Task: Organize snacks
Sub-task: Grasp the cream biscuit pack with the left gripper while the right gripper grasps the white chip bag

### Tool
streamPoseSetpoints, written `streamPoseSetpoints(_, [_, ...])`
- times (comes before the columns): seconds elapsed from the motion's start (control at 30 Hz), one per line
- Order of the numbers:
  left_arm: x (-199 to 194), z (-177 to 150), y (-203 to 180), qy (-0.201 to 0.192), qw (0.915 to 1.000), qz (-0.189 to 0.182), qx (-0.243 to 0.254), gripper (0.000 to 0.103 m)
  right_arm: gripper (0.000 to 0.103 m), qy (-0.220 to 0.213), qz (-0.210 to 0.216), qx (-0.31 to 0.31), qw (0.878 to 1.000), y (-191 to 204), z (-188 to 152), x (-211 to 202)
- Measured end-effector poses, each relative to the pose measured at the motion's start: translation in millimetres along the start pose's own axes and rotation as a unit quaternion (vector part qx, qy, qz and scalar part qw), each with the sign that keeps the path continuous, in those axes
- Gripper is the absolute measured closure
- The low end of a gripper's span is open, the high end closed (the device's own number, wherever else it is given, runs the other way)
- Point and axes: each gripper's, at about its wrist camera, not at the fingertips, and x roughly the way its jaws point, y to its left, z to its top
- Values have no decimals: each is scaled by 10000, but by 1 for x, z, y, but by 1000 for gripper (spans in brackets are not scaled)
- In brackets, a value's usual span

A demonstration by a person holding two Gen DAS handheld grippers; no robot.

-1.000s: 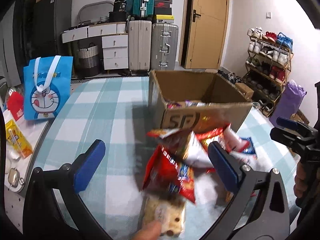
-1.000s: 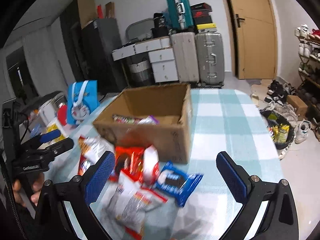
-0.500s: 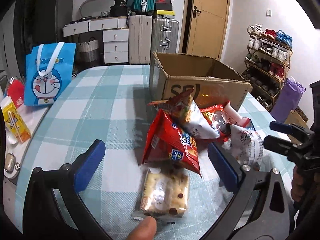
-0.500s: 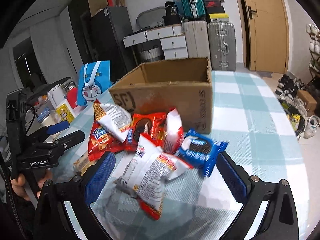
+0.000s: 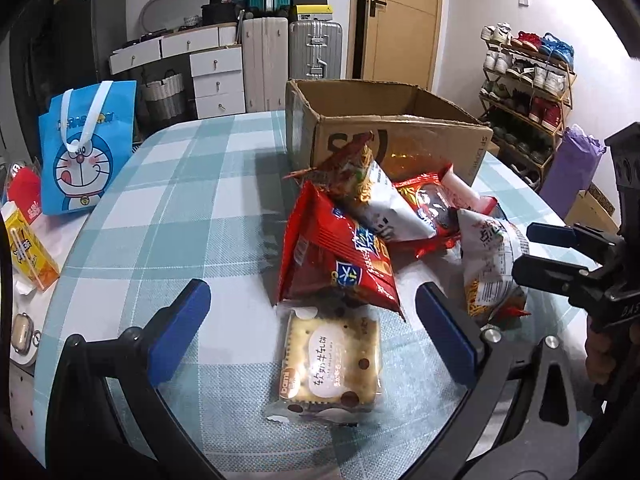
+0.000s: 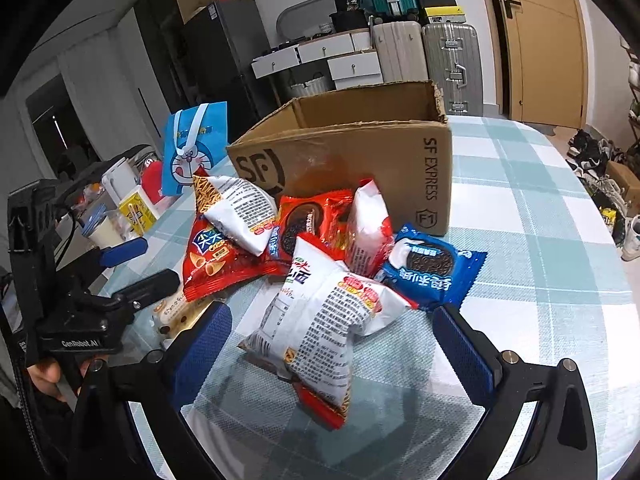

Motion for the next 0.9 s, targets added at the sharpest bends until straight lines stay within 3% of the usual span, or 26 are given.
streamPoseSetpoints(0.8, [21,-13,7,541,9971,-464,264,1,6,369,269,127,9989,5,-5,22])
streamPoseSetpoints(0.9, [26,-15,6,726,9952,-581,297,1,14,269,218,225,9991,3,-5,21])
